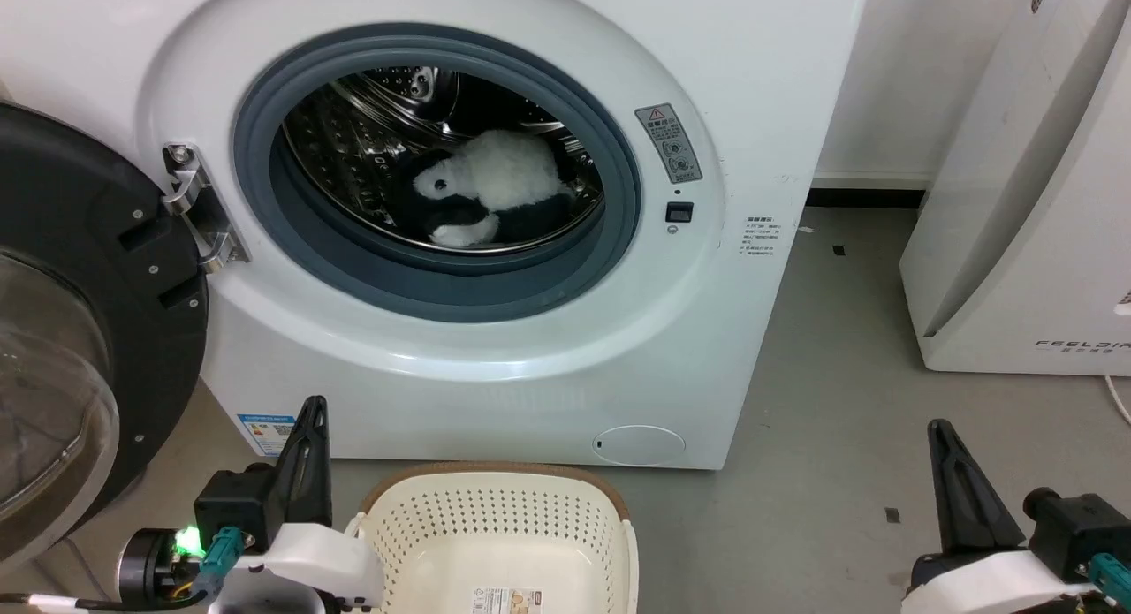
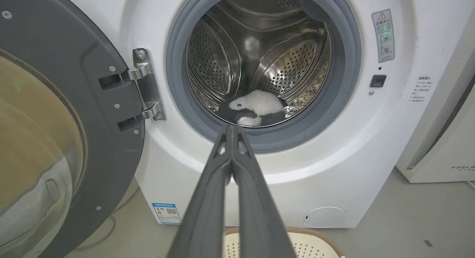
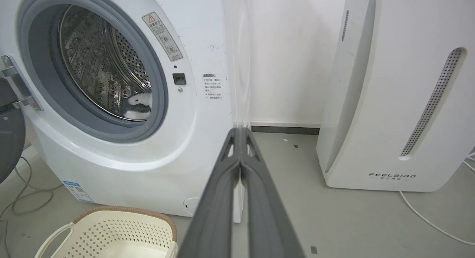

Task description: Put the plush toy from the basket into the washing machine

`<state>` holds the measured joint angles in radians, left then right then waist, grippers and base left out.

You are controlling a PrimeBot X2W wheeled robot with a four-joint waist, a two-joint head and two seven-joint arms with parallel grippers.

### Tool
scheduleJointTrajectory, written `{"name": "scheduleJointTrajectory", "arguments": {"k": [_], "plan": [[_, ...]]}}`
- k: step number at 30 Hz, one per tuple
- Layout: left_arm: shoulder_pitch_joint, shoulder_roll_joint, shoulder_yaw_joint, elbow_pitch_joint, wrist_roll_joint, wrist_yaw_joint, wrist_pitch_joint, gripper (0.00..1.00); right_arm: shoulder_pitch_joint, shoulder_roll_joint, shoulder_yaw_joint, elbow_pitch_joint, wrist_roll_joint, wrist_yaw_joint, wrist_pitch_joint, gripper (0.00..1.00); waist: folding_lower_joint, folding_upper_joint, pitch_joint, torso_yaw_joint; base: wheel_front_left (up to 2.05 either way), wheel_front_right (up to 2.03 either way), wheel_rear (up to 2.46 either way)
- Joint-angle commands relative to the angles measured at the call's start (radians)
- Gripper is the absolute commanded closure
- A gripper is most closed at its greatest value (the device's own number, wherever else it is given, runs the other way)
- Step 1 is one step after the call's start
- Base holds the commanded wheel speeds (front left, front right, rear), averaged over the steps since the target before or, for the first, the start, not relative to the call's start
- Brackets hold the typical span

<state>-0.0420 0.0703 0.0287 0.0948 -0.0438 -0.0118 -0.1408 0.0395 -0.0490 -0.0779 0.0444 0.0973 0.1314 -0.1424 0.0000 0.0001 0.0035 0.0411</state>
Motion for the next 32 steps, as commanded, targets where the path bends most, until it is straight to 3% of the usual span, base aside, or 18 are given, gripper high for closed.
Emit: {"name": "scheduleJointTrajectory", "arguments": {"k": [1, 32], "plan": [[0.013, -0.004, -0.002, -0.009, 0.01, 0.003, 0.005, 1.0, -0.012, -0.001, 0.005, -0.008, -0.005, 0.0, 0.005, 1.0, 0.0, -0.0001, 0.0, -0.001, 0.0, 0.0, 0.0], [0.026, -0.011, -0.014, -0.048, 0.025, 0.007, 0.066, 1.0, -0.025, -0.001, 0.038, -0.024, -0.046, 0.0, 0.067, 1.0, 0.0, -0.0001, -0.002, -0.019, 0.0, 0.0, 0.0]]}}
